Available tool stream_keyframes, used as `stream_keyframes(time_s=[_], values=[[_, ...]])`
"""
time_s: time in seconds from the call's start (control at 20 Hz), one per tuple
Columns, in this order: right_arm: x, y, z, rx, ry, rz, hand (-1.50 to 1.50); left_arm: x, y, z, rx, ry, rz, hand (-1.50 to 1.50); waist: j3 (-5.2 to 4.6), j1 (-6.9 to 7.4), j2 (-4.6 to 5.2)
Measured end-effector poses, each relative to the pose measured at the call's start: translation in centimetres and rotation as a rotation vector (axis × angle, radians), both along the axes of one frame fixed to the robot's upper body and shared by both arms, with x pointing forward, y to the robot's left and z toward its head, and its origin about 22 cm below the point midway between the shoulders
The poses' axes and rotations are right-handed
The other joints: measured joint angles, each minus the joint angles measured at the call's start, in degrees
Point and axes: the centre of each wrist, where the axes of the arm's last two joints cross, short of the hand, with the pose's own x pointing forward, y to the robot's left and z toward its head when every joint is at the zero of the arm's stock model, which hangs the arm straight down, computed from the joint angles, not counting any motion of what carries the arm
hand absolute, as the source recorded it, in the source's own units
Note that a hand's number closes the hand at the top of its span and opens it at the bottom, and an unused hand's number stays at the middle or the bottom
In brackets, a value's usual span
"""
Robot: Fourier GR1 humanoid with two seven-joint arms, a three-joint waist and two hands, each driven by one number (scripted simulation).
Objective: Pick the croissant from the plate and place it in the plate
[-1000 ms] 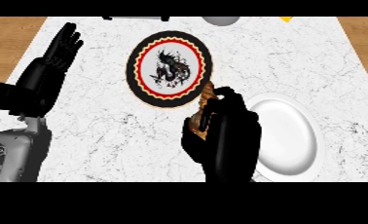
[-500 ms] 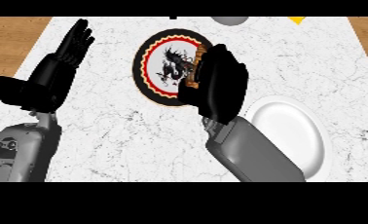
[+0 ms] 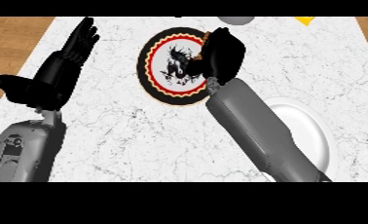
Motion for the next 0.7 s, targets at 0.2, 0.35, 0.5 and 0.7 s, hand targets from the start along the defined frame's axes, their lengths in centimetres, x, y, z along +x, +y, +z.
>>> stream_keyframes(time_s=[0.2, 0.35, 0.5, 0.7], values=[[1.8, -0.7, -0.4, 0.069, 0.026, -0.038, -1.5, 0.3, -0.1, 0.1, -0.002, -0.005, -0.009, 0.0, 0.03, 0.52, 0.27], [2.7, -1.4, -1.5, 0.123, 0.037, -0.07, -1.5, 0.5, -0.2, 0.2, -0.001, -0.005, -0.015, 0.0, 0.06, 1.05, 0.42], [3.3, -1.7, -1.8, 0.195, 0.015, -0.081, -1.5, 0.6, -0.6, 0.3, 0.0, -0.011, -0.031, 0.0, 0.09, 1.76, 0.66], [3.9, -1.7, -1.9, 0.276, -0.058, -0.097, -1.5, 0.6, -1.0, 0.5, 0.002, -0.011, -0.044, 0.0, 0.13, 2.36, 0.72]])
